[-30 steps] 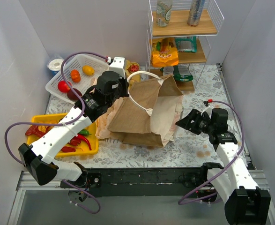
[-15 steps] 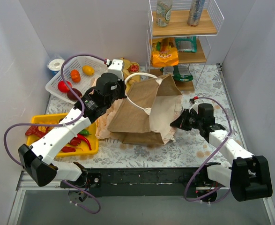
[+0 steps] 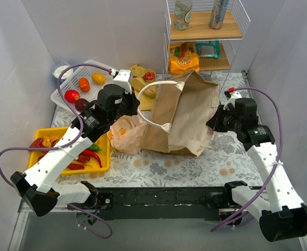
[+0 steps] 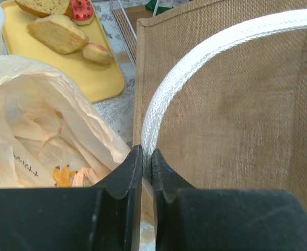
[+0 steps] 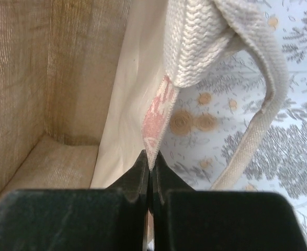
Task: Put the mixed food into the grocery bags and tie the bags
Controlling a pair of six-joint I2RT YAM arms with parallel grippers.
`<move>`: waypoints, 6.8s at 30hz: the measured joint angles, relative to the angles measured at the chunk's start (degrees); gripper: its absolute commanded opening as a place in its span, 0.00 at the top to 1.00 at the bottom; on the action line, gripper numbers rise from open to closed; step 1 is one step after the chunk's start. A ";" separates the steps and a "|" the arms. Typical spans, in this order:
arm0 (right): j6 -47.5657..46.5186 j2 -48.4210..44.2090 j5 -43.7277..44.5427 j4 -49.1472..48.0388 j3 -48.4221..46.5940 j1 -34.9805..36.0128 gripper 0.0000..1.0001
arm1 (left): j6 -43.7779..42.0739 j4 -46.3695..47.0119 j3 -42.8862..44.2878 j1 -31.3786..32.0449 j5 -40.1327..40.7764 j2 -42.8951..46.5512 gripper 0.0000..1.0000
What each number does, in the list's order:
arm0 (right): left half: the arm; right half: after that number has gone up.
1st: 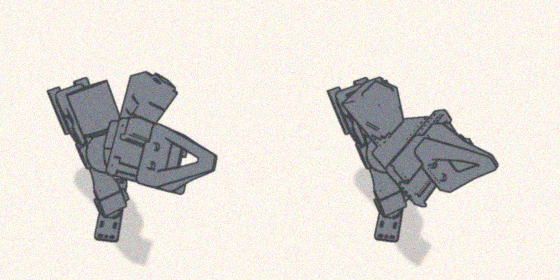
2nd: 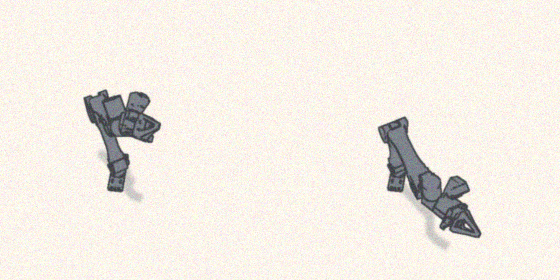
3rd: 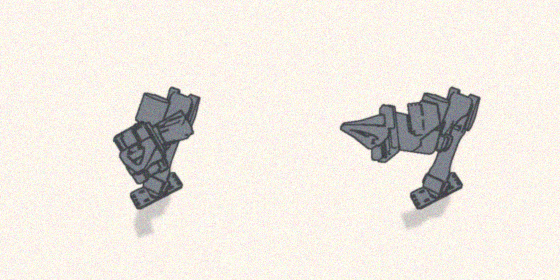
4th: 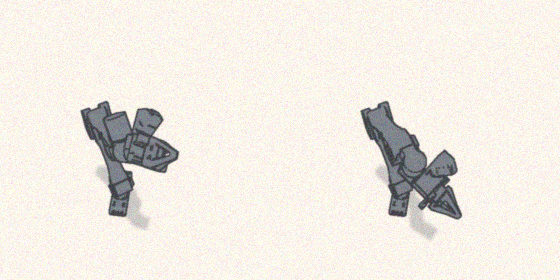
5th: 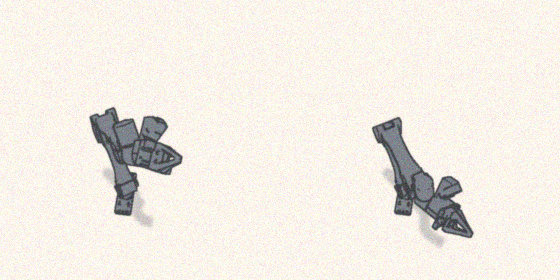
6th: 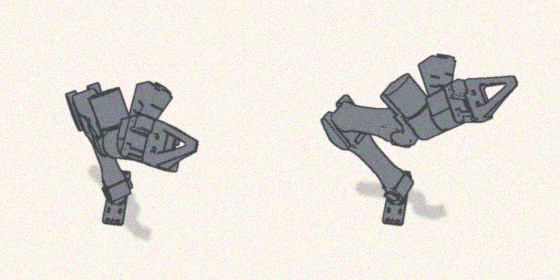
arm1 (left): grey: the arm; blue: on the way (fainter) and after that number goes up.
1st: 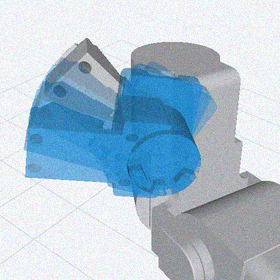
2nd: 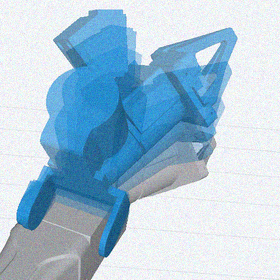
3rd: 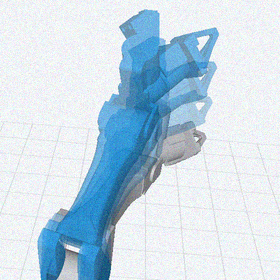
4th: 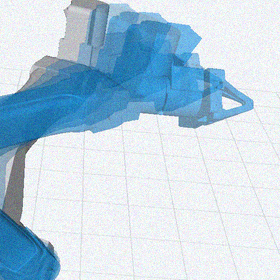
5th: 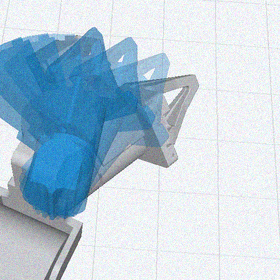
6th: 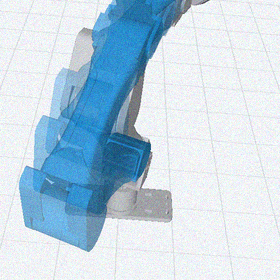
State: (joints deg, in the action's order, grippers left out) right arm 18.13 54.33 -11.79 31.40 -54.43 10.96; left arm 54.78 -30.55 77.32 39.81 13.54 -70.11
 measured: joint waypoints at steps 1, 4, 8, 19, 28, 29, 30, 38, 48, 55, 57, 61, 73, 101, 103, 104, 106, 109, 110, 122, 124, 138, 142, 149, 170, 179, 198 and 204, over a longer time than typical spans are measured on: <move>-0.66 0.07 0.11 2.16 -1.42 0.00 0.99 | 0.50 -0.74 0.00 0.00 -0.57 0.61 1.00; -1.86 0.15 -0.09 6.62 -3.89 -0.02 0.99 | 1.92 -3.37 -0.20 -0.13 -0.94 2.56 1.00; -2.62 0.09 -1.01 12.59 -7.91 -0.02 0.99 | 3.48 -7.19 -0.90 -0.68 -0.90 4.90 0.69; -3.80 1.77 -3.37 16.59 -14.03 -0.02 0.99 | 4.24 -12.61 1.64 -0.87 -9.88 3.87 0.05; -3.39 3.80 -4.70 16.00 -11.85 -0.07 0.99 | 6.64 -2.38 4.63 -0.85 -22.58 1.03 0.04; -3.34 3.67 -4.85 15.56 -11.54 -0.07 0.99 | 6.49 -1.62 4.92 -0.74 -23.06 -0.96 0.04; -3.32 3.56 -4.92 15.15 -11.17 -0.07 0.99 | 6.16 -0.92 5.18 -0.63 -23.30 -3.08 0.04; -3.32 0.24 -4.63 13.99 -8.00 -0.09 0.99 | 1.53 0.55 8.63 1.49 -23.47 -19.32 0.03; -3.43 -0.74 -4.22 14.36 -7.56 -0.07 0.99 | -3.52 1.07 17.14 4.63 -25.35 -29.31 0.36; -3.96 -0.35 -3.26 14.93 -7.63 -0.07 0.99 | -6.97 -1.66 15.45 6.93 -20.33 -32.57 0.93; -4.44 0.04 -2.43 15.58 -8.17 -0.07 0.99 | -7.87 -2.03 14.36 7.23 -16.74 -31.12 0.94; -5.20 0.92 0.37 17.88 -11.54 -0.07 0.99 | -8.98 -4.52 14.08 7.32 -7.15 -27.23 0.95; -5.49 -2.29 3.19 21.66 -14.25 0.00 0.78 | -7.69 -8.46 9.60 6.36 1.38 -20.39 0.95; 0.15 13.64 -6.91 -17.86 -19.43 -0.07 0.21 | -6.91 -0.33 -6.34 5.64 -11.72 -8.20 0.92; 0.07 15.54 -6.45 -22.18 -19.45 -0.07 0.21 | -7.78 0.46 -6.14 5.64 -12.15 -8.35 0.92; 0.02 16.46 -6.32 -23.78 -19.50 -0.07 0.21 | -8.33 0.90 -6.14 5.64 -12.33 -8.35 0.92; -0.15 19.45 -6.10 -27.15 -19.96 -0.07 0.22 | -9.27 1.62 -6.25 5.64 -12.57 -8.35 0.92; -0.59 24.57 -5.62 -30.64 -21.05 -0.07 0.23 | -9.97 2.03 -6.47 5.64 -12.70 -8.39 0.92; -0.81 26.27 -5.31 -31.76 -21.40 -0.07 0.23 | -10.05 2.34 -6.67 5.64 -12.68 -8.39 0.92; -2.21 37.00 -4.50 -43.45 -25.73 -0.07 0.24 | -10.01 6.12 -10.34 5.44 -14.27 -8.39 0.93; -2.23 38.14 -4.42 -44.68 -26.60 -0.07 0.25 | -9.99 6.69 -10.58 5.31 -14.86 -8.39 0.93; -2.67 46.64 -3.32 -46.84 -31.80 -0.46 0.92 | -9.81 8.11 -11.30 4.94 -15.28 -8.33 0.93; -2.69 46.31 -3.34 -47.74 -31.12 -0.44 0.99 | -9.81 8.15 -11.37 4.87 -15.26 -8.22 0.93; -2.60 41.77 -5.35 -47.41 -27.30 -0.39 0.99 | -9.33 8.17 -11.56 4.39 -15.78 -7.82 0.93; -2.58 7.63 -5.70 -30.58 -15.47 -0.33 0.99 | -6.93 8.15 -12.07 2.64 -20.17 -6.58 0.95; -2.89 3.45 -6.12 -19.39 -22.49 -0.35 0.99 | -6.69 8.35 -12.20 2.64 -20.00 -6.54 0.97; 1.53 -10.75 -18.80 -2.60 -15.15 0.37 0.99 | -3.89 9.20 -12.90 -0.55 -21.55 -7.48 0.98; 2.21 -9.92 -16.26 -1.05 -11.39 0.39 0.99 | -3.98 9.60 -12.90 -0.55 -22.43 -7.48 0.99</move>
State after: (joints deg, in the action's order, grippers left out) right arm 20.34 44.40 -28.05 30.35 -65.82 11.35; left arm 50.81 -20.95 64.42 39.27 -8.88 -77.58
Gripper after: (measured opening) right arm 0.041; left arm 0.131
